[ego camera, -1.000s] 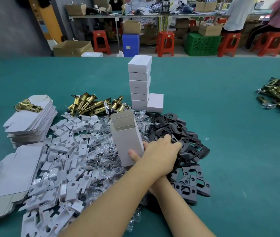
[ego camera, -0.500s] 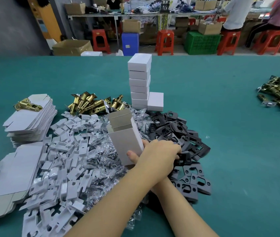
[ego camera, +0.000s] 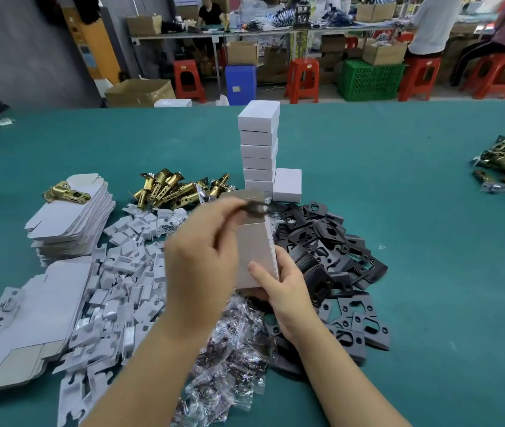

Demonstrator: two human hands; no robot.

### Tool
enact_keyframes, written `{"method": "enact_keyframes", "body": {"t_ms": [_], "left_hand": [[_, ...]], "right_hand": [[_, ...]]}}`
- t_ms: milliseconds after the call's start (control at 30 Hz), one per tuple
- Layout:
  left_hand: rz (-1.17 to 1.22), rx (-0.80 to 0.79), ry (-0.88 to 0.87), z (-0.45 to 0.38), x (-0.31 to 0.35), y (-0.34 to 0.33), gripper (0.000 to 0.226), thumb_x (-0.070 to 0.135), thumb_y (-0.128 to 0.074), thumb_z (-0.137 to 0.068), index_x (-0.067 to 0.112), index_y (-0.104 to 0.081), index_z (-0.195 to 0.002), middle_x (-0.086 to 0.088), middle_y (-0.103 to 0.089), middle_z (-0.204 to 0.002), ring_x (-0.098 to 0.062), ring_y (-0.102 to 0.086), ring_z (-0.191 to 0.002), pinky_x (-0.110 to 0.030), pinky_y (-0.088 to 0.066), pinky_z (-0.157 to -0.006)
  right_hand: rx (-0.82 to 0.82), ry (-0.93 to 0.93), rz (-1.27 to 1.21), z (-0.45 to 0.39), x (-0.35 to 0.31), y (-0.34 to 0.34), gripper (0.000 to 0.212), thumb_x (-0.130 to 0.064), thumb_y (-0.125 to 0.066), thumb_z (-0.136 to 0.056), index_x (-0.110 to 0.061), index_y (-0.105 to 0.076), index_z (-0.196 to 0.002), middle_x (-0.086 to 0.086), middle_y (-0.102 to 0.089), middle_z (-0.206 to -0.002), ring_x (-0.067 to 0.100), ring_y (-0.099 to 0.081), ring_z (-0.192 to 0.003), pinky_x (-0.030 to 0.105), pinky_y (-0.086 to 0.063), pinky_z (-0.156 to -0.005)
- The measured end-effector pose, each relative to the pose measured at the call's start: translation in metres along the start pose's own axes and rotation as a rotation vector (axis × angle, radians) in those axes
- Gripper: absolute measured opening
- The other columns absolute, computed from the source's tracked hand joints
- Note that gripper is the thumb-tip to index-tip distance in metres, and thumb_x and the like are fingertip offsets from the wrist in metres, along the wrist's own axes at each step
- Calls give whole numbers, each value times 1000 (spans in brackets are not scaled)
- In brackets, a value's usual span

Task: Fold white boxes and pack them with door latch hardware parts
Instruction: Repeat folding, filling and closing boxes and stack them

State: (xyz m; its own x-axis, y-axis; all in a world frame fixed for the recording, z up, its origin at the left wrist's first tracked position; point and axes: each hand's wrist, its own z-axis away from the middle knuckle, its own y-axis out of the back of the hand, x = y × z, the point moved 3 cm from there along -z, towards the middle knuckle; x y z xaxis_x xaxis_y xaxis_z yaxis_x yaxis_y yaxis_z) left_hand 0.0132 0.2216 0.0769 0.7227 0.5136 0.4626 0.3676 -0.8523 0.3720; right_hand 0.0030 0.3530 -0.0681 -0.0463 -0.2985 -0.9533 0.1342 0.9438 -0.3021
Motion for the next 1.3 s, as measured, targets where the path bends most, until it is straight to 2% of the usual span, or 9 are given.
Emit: {"method": "enact_keyframes", "body": {"t_ms": [233, 367, 533, 667, 767, 900, 1100, 1200, 1300], "left_hand": [[-193, -305, 224, -32, -36, 4, 14, 13, -68, -96, 18, -77, -104, 13, -70, -84, 6, -55, -64, -13, -39, -60], [-224, -467, 291, -30, -38, -8, 14, 19, -66, -98, 24, -77, -105, 9, -76, -97, -12, -63, -80, -33, -53, -77], [-205, -744, 355, -36, -42, -22, 14, 20, -62, -100, 26, -75, -103, 13, -69, -96, -2, -60, -86, -17, -44, -69], [-146, -886, 347, -44, -44, -25, 17, 18, -57, -103, 25, -70, -96, 14, -62, -82, 12, -55, -54, -8, -36, -44], [-87, -999, 388, -42, -44, -27, 19, 30, -54, -104, 27, -68, -92, 8, -58, -65, -3, -46, -35, -13, -32, -36], [8, -1186, 430, -38, -40, -26, 29, 53, -51, -101, 30, -69, -102, 10, -63, -56, -14, -51, -37, -20, -38, -37], [118, -933, 378, -45, -34, -21, 18, 37, -55, -104, 28, -71, -102, 27, -62, -57, -2, -50, -39, -11, -35, -39], [184, -629, 382, -52, -43, -11, 21, 27, -59, -102, 21, -74, -89, 17, -69, -66, -1, -44, -43, -10, -33, -42], [181, -616, 472, -48, -63, -5, 25, 29, -59, -101, 22, -72, -81, 2, -72, -74, -4, -41, -44, -14, -33, -40]], "right_hand": [[-17, -12, -98, 5, -4, -3, 41, -19, -77, -89, -26, -65, -128, 12, -70, -120, 30, -70, -105, 47, -63, -83], [-21, -6, -87, 5, -5, -3, 41, -19, -77, -89, -29, -66, -127, 16, -66, -125, 34, -68, -109, 49, -63, -83], [-22, 0, -67, 4, -4, -1, 46, -18, -77, -86, -27, -65, -129, 20, -60, -129, 40, -63, -115, 48, -63, -83], [-16, -4, -74, 5, -5, 0, 44, -16, -76, -85, -21, -65, -127, 20, -63, -124, 34, -68, -107, 47, -63, -80], [-5, 4, -90, 4, -6, 1, 42, -16, -76, -85, -23, -67, -126, 15, -67, -120, 29, -69, -104, 43, -63, -78], [-18, 19, -95, 3, -6, 2, 38, -15, -76, -87, -31, -69, -121, 5, -72, -114, 25, -71, -104, 39, -62, -78], [11, 9, -100, 2, -2, 4, 39, -22, -77, -86, -28, -67, -123, 7, -72, -116, 25, -72, -102, 41, -62, -78], [65, -14, -132, 0, 0, 8, 49, -36, -82, -80, -27, -65, -125, 6, -74, -117, 28, -73, -105, 46, -63, -80], [139, -18, -170, -3, 1, 12, 54, -40, -83, -76, -25, -64, -124, 4, -75, -115, 28, -74, -103, 47, -63, -80]]}}
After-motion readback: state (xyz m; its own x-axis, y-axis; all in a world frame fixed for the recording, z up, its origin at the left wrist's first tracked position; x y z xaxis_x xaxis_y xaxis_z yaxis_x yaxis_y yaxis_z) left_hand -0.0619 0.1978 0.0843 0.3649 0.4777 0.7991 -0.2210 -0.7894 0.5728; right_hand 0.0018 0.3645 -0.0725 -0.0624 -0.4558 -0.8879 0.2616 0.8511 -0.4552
